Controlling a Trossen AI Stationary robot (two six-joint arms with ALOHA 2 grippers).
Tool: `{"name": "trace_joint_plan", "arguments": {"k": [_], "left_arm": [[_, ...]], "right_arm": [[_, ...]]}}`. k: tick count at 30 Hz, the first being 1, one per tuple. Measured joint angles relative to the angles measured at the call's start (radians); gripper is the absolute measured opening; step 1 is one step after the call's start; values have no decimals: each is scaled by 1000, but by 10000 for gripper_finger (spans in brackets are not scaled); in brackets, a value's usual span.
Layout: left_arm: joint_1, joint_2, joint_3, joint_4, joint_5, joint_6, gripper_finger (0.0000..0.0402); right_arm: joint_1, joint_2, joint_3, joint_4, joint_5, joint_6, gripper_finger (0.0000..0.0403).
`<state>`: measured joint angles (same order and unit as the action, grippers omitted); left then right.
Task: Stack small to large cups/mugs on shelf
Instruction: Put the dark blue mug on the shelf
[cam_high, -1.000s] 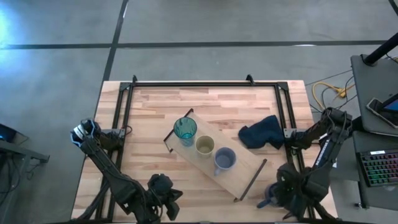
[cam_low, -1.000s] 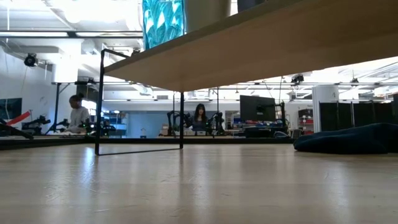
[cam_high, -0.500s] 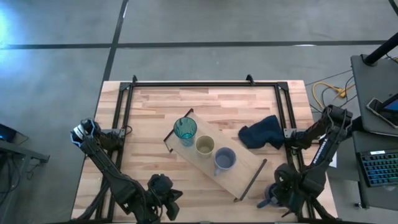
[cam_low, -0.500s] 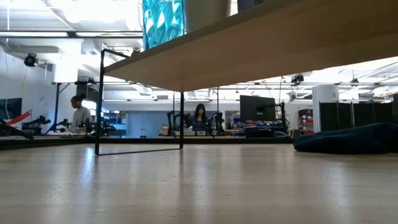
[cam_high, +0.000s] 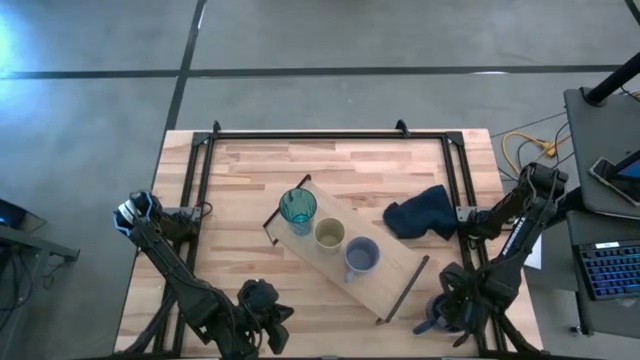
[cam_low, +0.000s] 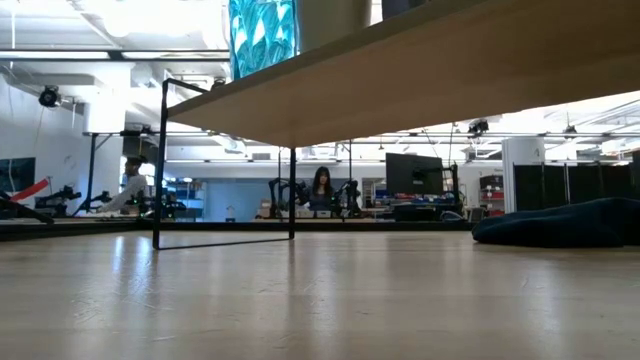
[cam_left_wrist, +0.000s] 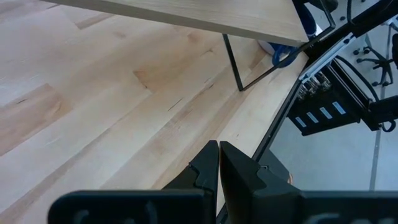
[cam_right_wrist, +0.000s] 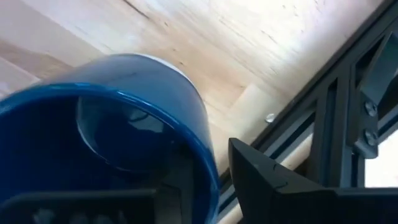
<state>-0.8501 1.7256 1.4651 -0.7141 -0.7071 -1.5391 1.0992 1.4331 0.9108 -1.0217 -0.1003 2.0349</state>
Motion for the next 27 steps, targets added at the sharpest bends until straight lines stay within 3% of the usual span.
{"name": "trace_joint_plan", "arguments": {"k": [7, 18, 27], "left_arm": [[3, 0, 0, -1, 2, 0, 0], [22, 0, 0, -2, 13, -1, 0], [67, -1, 3, 1, 126, -2, 0]], "right_arm": [[0, 0, -16, 6, -56, -28, 66], [0, 0, 3, 14, -58, -42, 35], [0, 0, 4, 22, -31, -46, 23]]}}
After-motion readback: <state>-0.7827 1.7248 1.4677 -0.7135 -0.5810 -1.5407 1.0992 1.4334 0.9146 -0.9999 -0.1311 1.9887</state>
